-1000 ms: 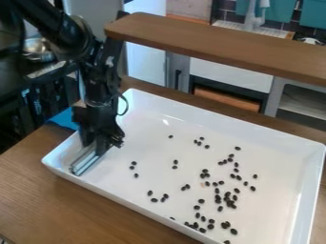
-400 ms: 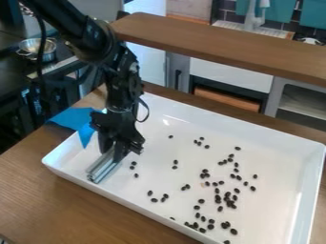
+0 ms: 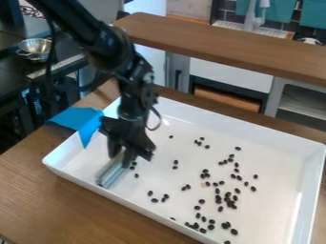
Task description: Sweep into pile
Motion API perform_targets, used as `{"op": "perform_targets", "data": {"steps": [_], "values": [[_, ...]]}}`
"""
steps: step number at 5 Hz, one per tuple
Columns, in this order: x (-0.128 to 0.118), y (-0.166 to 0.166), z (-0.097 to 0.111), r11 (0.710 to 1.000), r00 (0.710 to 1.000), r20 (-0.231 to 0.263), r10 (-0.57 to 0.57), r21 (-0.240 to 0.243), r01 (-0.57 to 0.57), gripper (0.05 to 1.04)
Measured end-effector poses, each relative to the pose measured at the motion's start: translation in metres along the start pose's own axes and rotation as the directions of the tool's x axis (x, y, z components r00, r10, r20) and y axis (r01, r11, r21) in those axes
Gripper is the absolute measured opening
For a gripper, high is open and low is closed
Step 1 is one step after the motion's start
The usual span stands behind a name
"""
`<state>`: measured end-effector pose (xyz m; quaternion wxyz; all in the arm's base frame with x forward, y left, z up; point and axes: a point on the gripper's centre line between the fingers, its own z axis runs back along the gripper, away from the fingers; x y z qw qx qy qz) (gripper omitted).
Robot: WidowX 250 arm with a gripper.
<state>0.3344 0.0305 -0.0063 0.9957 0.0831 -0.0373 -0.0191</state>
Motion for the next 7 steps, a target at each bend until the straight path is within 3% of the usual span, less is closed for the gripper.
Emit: {"op": "perform_targets", "data": {"steps": [4, 7], "values": [[-0.003, -0.061, 0.009, 1.000, 1.000, 0.008, 0.006, -0.002, -0.006, 0.354], [-0.014, -0.126, 0.024, 0.997, 0.999, -0.021, -0.043, -0.066, 0.042, 0.354]]}}
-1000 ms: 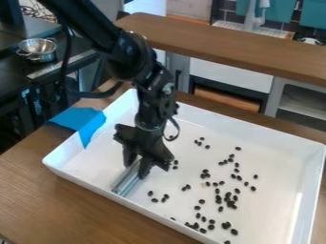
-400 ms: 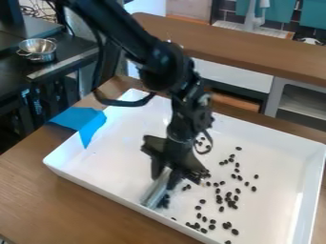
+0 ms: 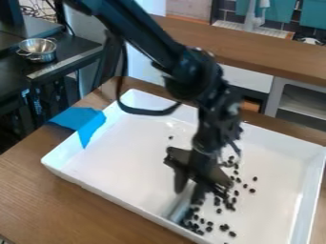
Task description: Sweep into pile
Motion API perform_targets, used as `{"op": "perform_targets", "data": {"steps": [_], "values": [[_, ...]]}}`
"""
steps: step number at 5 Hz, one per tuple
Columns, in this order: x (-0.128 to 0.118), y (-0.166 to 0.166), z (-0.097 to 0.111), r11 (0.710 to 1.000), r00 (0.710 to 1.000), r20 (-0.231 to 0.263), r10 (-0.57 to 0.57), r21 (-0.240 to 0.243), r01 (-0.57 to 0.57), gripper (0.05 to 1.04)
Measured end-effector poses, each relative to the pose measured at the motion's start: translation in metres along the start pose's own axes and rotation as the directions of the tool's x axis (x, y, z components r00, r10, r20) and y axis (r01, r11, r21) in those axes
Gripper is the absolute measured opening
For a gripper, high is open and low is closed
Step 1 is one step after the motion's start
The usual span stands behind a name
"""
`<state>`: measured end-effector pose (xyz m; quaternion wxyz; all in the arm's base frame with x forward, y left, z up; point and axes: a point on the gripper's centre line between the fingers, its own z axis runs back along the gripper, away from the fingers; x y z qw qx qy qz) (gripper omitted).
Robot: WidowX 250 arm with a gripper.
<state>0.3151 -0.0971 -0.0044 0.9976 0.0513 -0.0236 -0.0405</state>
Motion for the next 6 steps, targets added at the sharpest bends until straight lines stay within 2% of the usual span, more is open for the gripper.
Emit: {"op": "perform_targets", "data": {"steps": [2, 4, 5, 6], "values": [[-0.011, -0.041, 0.009, 0.999, 1.000, -0.020, -0.023, -0.035, 0.022, 0.354], [-0.009, -0.063, 0.008, 0.999, 1.000, -0.012, -0.012, -0.032, 0.011, 0.354], [-0.007, -0.063, 0.008, 0.999, 1.000, -0.006, -0.011, -0.036, 0.011, 0.354], [-0.006, -0.061, 0.015, 0.996, 1.000, -0.018, -0.017, -0.089, 0.015, 0.354]]}}
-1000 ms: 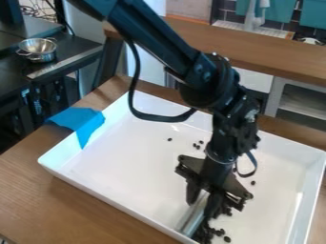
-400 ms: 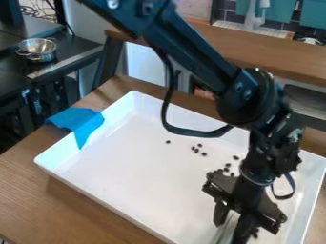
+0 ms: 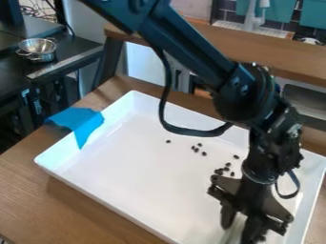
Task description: Sweep into pile
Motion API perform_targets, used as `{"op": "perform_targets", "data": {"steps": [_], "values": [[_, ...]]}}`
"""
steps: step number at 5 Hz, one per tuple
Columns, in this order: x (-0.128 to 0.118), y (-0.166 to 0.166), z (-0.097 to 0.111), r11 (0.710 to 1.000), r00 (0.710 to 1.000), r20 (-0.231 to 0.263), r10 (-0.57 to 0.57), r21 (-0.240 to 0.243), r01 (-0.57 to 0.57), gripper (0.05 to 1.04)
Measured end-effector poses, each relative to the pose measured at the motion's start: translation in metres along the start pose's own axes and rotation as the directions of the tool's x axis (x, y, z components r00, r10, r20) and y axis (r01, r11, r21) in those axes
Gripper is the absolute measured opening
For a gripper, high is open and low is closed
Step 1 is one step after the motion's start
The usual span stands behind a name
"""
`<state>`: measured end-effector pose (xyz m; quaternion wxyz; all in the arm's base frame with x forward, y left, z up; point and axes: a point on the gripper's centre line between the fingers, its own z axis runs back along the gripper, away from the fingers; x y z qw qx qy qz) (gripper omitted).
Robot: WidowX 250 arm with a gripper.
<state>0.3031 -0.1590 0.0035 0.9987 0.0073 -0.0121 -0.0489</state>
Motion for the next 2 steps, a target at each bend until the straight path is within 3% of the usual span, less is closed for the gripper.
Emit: {"op": "perform_targets", "data": {"steps": [2], "values": [[0.013, 0.045, 0.062, 0.992, 0.998, 0.021, 0.062, -0.108, -0.059, 0.354]]}}
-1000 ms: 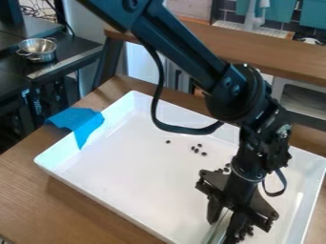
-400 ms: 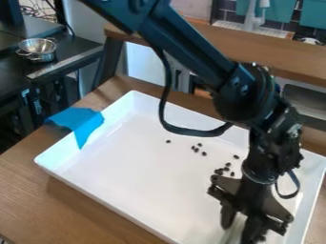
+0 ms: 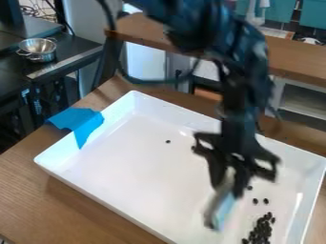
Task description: Sweep into pile
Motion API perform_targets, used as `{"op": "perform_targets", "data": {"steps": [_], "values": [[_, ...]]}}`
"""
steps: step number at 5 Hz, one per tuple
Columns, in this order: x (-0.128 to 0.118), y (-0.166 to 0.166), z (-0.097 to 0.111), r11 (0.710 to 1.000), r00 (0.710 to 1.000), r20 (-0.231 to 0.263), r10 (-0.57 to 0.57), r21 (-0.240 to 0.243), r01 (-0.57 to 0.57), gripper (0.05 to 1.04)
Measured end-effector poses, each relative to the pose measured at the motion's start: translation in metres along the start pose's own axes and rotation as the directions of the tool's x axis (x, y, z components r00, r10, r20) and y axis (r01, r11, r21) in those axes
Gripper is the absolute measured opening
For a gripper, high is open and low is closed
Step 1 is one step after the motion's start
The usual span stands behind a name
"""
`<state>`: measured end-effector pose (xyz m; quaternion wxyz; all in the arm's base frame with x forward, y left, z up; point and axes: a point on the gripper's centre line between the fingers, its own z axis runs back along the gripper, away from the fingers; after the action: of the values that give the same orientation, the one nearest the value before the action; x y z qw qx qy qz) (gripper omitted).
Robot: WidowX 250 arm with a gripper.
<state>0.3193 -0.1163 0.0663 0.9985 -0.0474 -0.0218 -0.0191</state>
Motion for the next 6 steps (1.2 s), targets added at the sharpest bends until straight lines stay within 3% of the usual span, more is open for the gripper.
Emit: {"op": "perform_targets", "data": {"steps": [2, 3, 4, 6], "values": [[0.016, 0.066, 0.035, 0.999, 1.000, -0.004, 0.008, -0.046, -0.009, 0.355], [0.032, 0.113, 0.052, 0.999, 0.999, 0.031, 0.024, -0.041, -0.022, 0.354], [0.046, 0.152, 0.043, 0.999, 0.999, 0.029, 0.042, -0.024, -0.041, 0.354], [0.059, 0.193, 0.014, 0.997, 0.999, 0.042, 0.034, 0.065, -0.037, 0.354]]}}
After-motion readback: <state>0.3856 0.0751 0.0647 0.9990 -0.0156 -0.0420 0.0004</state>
